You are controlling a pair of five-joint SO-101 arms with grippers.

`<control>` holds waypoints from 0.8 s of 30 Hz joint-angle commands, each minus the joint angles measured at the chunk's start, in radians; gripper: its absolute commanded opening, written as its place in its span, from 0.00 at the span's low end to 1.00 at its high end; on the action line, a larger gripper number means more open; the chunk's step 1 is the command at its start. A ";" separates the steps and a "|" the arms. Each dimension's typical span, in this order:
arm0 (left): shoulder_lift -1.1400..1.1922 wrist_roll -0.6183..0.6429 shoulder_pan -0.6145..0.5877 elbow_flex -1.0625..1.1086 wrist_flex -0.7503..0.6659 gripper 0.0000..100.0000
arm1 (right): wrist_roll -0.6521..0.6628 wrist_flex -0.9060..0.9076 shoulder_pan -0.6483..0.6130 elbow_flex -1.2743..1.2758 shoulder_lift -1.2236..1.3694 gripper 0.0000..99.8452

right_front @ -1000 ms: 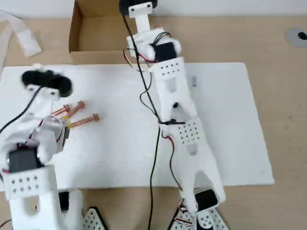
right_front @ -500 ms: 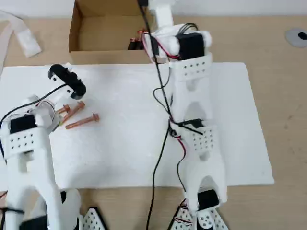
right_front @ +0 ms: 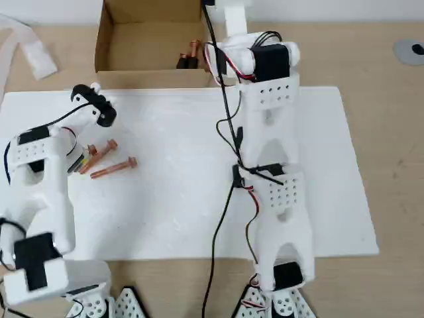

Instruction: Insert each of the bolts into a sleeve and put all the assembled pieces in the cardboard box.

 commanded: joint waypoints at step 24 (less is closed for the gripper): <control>0.271 0.083 0.080 -0.146 -0.026 0.01 | -0.009 0.020 0.005 -0.039 -0.076 0.23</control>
